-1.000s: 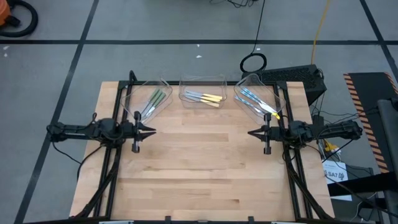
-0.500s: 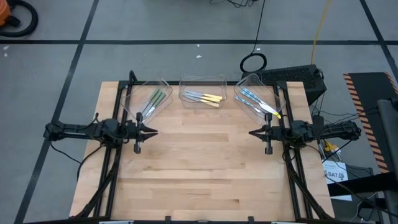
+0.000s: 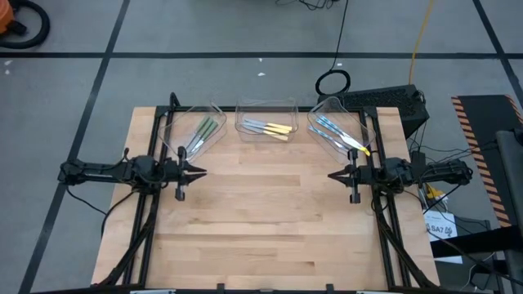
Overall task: Sort silverware by color (type)
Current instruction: Return to Home Position
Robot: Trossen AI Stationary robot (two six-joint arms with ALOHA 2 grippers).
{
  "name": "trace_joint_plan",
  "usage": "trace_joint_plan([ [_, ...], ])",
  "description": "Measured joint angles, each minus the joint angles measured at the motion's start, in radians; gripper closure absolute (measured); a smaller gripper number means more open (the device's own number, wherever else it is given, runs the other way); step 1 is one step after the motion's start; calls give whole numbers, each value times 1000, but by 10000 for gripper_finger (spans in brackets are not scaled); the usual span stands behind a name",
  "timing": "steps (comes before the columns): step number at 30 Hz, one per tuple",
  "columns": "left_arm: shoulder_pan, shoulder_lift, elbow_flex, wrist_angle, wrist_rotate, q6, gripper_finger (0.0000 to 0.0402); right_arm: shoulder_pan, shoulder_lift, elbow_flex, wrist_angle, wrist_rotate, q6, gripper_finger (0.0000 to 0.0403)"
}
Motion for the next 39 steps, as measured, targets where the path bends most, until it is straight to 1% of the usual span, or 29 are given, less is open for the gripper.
trace_joint_plan([
  [5, 0, 0, 0, -15, 0, -10, 346, 0, 3, 0, 2, 0, 4, 401],
  [9, -2, -3, 1, -28, 25, 0, 346, 0, 3, 0, 3, 1, 2, 401],
  [13, 0, -10, 0, 61, 27, 57, 346, 0, 3, 0, 3, 1, 1, 401],
  [17, 0, -39, 0, 71, 42, 92, 346, 0, 3, 0, 3, 2, 1, 401],
  [21, 0, -82, 0, 11, 71, 72, 346, 0, 3, 0, 3, 2, 1, 401],
  [24, 0, -76, 2, -45, 76, 36, 346, 0, 3, 0, 3, 2, 1, 401],
  [30, 0, -42, 2, -47, 69, 16, 346, 0, 3, 0, 4, 2, 1, 401],
  [34, 0, -37, 2, -49, 67, 66, 346, 0, 3, 0, 3, 2, 1, 401],
  [39, 0, -37, 2, -45, 63, 63, 346, 0, 3, 0, 4, 2, 1, 401],
])
